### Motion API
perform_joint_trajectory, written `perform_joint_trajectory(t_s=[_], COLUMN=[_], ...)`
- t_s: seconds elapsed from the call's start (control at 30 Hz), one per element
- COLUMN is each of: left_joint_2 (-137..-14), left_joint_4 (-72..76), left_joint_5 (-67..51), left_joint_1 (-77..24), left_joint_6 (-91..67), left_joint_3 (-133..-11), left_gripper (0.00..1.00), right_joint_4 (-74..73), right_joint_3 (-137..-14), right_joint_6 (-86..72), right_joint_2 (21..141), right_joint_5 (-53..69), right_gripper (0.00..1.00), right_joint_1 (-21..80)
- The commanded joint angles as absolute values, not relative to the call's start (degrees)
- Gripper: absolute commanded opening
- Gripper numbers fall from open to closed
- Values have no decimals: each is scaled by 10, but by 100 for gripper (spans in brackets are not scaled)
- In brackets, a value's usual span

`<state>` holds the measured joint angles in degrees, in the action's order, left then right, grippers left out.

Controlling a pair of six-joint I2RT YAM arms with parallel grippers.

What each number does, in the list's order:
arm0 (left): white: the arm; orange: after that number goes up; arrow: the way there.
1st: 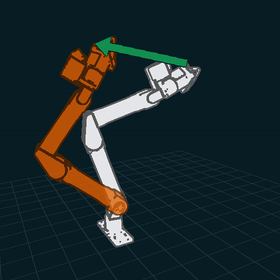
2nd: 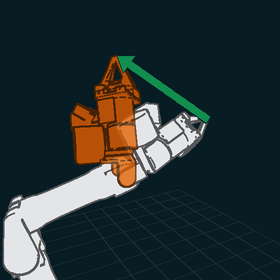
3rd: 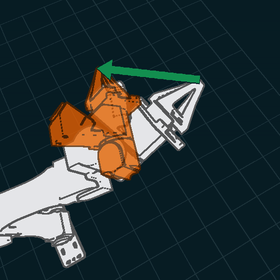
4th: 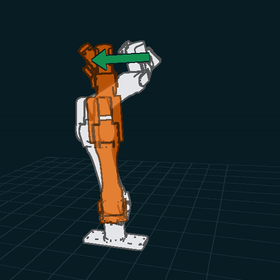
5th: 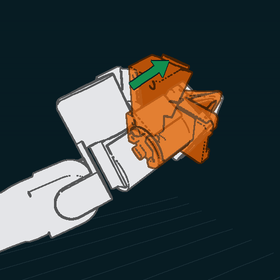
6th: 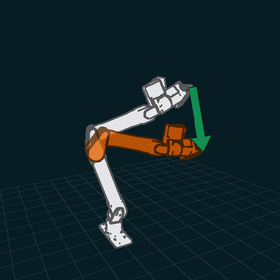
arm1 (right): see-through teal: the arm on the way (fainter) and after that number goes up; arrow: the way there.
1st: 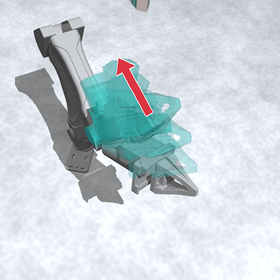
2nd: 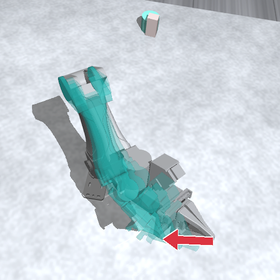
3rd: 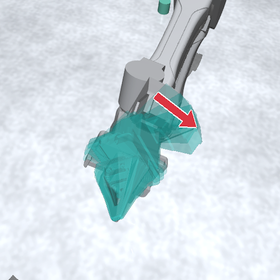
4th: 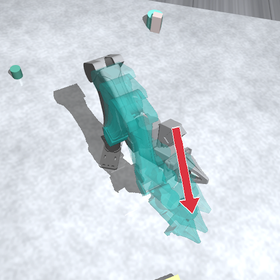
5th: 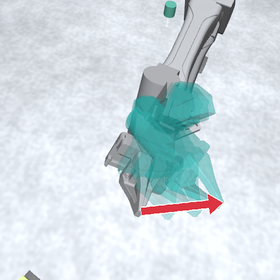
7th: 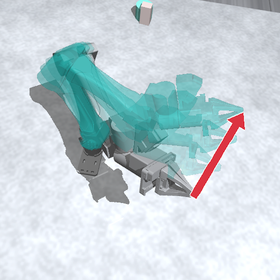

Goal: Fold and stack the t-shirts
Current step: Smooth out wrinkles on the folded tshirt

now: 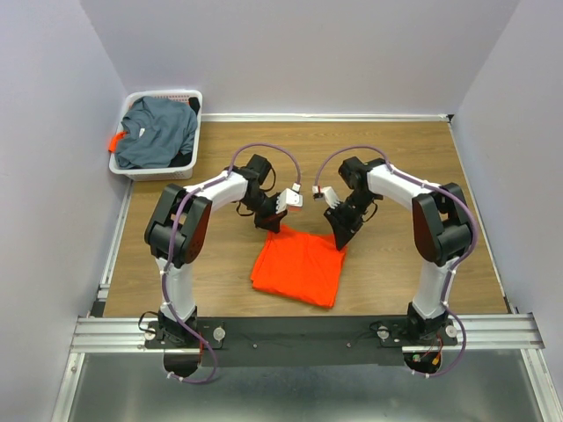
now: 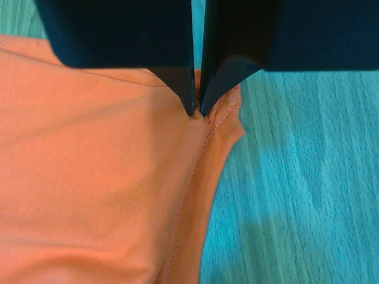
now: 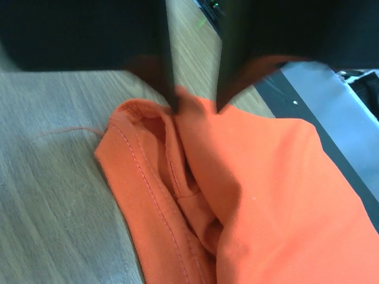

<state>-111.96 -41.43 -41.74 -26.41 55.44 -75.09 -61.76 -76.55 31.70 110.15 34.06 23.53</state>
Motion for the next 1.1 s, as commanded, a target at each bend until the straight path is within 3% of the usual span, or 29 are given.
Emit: perform_joint_trajectory(t_s=[0.0, 0.07, 0.1, 0.13, 0.37, 0.73, 0.93, 1.07], left_joint_2=[-1130, -1132, -1132, -1133, -1142, -1125, -1072, -1050], left_joint_4=[-396, -393, -390, -389, -389, -400, -408, -408], left_joint_5=[-398, -394, -388, -385, -377, -372, -375, -384], left_joint_1=[-273, -275, -276, -277, -278, -255, -242, -241], left_joint_6=[546, 542, 542, 543, 549, 554, 553, 542], left_joint_3=[-739, -737, -737, -736, -737, -730, -731, -744], left_gripper=[10, 7, 6, 4, 1, 0, 11, 13], right_joint_4=[-633, -633, -634, -632, -608, -474, -443, -440], right_joint_3=[-772, -779, -788, -794, -837, -753, -747, -744], right_joint_6=[328, 329, 329, 327, 282, 252, 230, 231], right_joint_2=[1114, 1113, 1109, 1106, 1062, 1128, 1143, 1138], right_joint_5=[356, 348, 336, 329, 274, 135, 131, 131], right_gripper=[26, 14, 2, 1, 1, 0, 1, 1], right_joint_1=[236, 237, 236, 236, 235, 222, 222, 222])
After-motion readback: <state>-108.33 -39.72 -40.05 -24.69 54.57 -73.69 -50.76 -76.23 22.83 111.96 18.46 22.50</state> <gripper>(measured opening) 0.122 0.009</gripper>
